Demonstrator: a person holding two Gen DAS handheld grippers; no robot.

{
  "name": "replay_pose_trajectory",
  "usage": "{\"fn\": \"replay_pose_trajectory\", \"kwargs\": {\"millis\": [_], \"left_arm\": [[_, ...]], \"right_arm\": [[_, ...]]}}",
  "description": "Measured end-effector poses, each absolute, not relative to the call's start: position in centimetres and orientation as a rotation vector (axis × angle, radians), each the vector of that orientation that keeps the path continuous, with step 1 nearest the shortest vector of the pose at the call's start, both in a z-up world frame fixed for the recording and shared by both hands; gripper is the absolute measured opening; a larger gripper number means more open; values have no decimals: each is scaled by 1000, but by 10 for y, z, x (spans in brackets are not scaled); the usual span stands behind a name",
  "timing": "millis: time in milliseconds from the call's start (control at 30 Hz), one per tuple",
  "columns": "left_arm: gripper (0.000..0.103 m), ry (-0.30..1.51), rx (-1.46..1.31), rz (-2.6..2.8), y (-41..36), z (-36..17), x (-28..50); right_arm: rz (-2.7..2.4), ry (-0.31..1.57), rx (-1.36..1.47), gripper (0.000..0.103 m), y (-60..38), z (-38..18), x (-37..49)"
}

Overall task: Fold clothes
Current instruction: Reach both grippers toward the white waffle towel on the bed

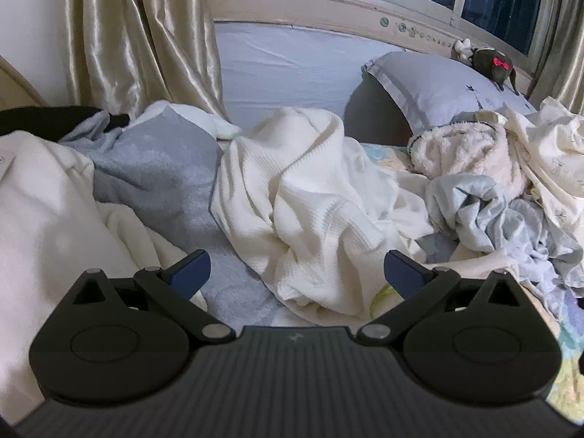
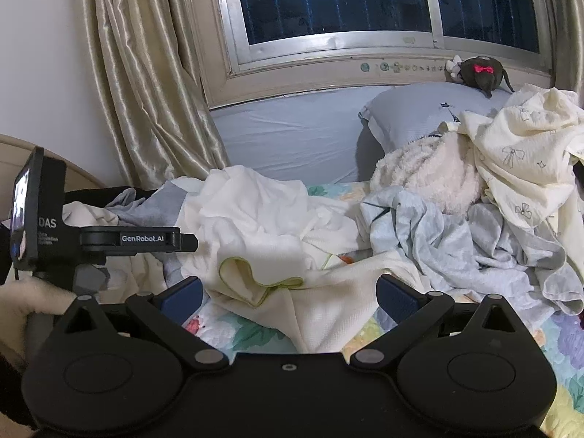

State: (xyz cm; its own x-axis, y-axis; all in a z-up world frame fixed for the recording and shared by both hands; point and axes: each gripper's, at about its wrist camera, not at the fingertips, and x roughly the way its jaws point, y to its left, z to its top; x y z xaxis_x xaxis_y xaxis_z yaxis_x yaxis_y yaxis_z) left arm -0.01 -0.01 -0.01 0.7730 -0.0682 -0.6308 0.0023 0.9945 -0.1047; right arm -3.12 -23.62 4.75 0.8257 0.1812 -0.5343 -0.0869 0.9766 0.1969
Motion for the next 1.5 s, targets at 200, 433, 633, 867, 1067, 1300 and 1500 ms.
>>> {"fn": "replay_pose_trajectory", "kwargs": {"millis": [200, 433, 633, 867, 1067, 1300, 1500], "left_arm": [[102, 722, -138, -62, -8, -7, -6], [102, 757, -159, -72, 4, -5, 5], [102, 761, -152, -70, 4, -6, 5], [100, 756, -136, -84, 0, -6, 3], [100, 775, -136, -99, 0, -8, 4], [100, 791, -167, -110, 1, -10, 5], [100, 799, -184, -105, 3, -13, 7]], "right_arm": [[141, 594, 175, 103, -234, 53, -31], [148, 590, 178, 103, -239, 37, -35], [150, 604, 184, 103, -241, 33, -39], [153, 628, 191, 103, -245, 29, -38], [158, 639, 184, 103, -245, 27, -41], [145, 673, 194, 103, -248, 19, -35], [141, 690, 202, 103, -254, 10, -42]]}}
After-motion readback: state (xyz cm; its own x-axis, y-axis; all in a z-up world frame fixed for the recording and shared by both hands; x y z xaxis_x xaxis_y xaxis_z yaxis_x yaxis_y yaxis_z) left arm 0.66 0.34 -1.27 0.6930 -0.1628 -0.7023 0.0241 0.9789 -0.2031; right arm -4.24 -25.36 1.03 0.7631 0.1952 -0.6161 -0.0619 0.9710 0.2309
